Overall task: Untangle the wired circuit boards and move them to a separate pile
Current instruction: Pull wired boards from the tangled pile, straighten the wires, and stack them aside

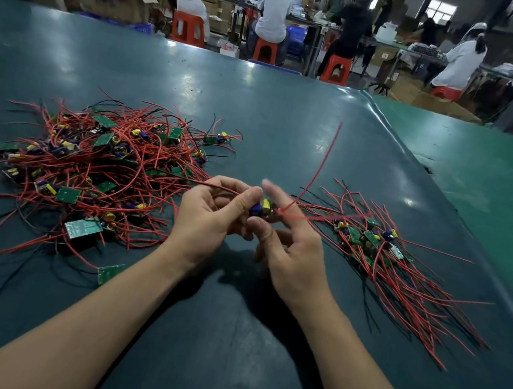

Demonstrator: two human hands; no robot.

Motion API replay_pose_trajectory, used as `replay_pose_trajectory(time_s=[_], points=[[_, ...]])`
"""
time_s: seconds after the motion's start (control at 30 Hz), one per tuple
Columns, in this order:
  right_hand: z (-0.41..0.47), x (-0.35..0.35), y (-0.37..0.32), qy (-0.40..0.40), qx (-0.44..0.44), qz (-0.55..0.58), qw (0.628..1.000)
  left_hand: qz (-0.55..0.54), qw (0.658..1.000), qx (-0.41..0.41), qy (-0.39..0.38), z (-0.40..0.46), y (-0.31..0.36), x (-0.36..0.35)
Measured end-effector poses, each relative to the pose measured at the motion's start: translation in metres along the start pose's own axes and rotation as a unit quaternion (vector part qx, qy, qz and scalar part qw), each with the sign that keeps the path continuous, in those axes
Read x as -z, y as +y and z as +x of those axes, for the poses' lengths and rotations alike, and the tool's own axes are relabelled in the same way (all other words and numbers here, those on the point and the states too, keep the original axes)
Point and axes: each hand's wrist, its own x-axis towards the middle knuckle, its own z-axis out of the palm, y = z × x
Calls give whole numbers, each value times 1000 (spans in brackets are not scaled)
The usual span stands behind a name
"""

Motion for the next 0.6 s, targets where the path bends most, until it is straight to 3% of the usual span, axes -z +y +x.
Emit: replay_pose_trajectory(time_s=[0.13,0.3,0.37,0.43,0.53,0.6], points=[[4,2,-3,58,65,-77,993,67,997,-24,7,-1,-2,0],[1,2,-4,34,10,-137,990,73,997,-15,29,1,-1,3],[3,1,-7,48,-39,-74,995,76,997,-15,31,1,-3,1],[5,3,-10,127,-97,22,987,86,995,-16,45,2,-5,1],[12,9,-11,312,-159,151,924,166,981,-57,79,2,-8,5],[16,12,-10,369,-222,230,873,233,963,-101,91,1,-9,8]])
